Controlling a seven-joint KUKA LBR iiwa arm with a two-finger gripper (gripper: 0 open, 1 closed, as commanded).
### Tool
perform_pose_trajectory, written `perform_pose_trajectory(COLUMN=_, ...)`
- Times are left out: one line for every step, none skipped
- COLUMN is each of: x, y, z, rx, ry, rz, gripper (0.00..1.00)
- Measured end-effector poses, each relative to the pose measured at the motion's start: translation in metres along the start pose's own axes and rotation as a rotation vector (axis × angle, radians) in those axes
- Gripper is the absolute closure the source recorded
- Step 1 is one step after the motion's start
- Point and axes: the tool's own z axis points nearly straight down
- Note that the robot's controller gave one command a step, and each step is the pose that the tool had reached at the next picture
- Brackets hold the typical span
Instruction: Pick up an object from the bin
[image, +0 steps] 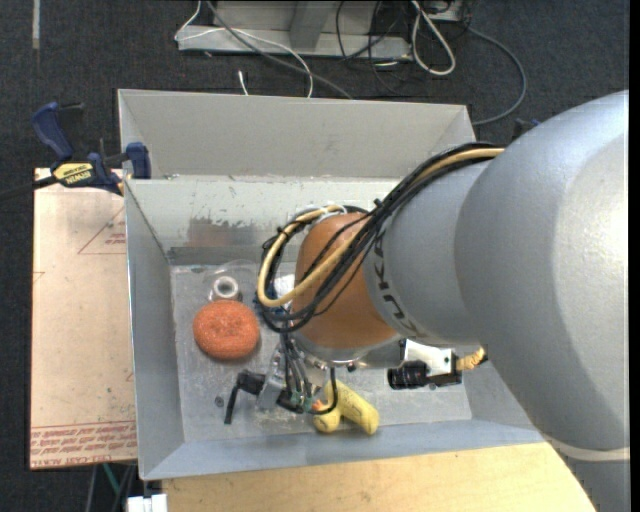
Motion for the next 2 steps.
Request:
perform_pose_trajectory(x=0.000, y=0.001, z=-0.015, rx=-0.001, ry=-0.001, rz=-0.002, gripper=1.00)
perform_pose_trajectory(x=0.000, y=0.000, z=-0.032, rx=0.001, ry=0.002, rz=-0.003, gripper=1.00)
